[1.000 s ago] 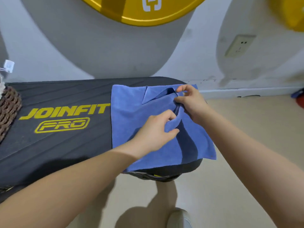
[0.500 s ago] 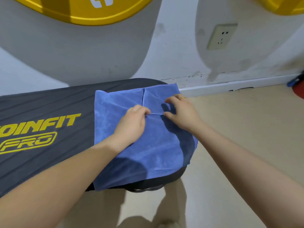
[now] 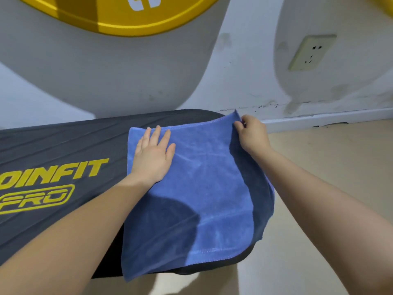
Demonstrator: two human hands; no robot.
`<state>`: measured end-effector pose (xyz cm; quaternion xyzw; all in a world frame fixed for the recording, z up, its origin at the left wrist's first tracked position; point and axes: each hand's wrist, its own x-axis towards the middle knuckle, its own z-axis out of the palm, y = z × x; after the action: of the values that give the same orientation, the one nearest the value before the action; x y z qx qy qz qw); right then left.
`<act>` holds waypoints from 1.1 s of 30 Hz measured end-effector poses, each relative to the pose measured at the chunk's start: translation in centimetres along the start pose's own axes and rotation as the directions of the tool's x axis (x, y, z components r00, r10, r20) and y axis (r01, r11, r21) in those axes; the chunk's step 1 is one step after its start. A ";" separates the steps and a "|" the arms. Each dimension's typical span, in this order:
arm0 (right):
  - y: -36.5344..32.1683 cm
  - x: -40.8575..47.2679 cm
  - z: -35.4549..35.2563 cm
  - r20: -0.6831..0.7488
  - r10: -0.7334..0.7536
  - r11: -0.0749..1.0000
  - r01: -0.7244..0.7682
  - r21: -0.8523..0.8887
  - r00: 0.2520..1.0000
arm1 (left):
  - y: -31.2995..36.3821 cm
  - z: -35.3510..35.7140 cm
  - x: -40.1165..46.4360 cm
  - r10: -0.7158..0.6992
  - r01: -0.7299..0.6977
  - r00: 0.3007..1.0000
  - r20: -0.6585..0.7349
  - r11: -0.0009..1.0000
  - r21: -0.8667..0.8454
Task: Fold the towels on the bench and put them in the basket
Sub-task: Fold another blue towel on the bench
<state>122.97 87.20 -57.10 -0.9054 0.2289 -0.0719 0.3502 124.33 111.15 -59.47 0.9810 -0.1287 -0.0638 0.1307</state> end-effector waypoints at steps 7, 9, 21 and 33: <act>1.7 3.1 -0.3 0.011 0.132 0.990 -0.131 -0.055 0.991 | -0.7 0.4 0.9 -0.017 0.018 1.000 -0.005 1.000 0.022; 1.5 2.8 -0.1 0.025 0.106 0.994 -0.106 0.007 0.994 | -0.6 0.2 1.1 -0.026 0.026 1.000 0.001 1.000 0.012; 1.7 4.1 0.6 0.028 0.196 0.969 -0.198 0.151 0.980 | 0.8 -0.3 2.3 0.048 -0.052 0.993 -0.108 0.998 -0.031; 4.3 -5.0 -2.1 -0.135 0.084 0.984 -0.061 0.169 0.987 | 0.2 -0.8 -1.0 0.250 -0.267 0.963 -0.104 0.942 -0.202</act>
<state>116.39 85.46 -58.19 -0.8570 0.2794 -0.1416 0.4091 123.46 111.45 -58.51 0.9374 -0.2436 -0.0218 0.2479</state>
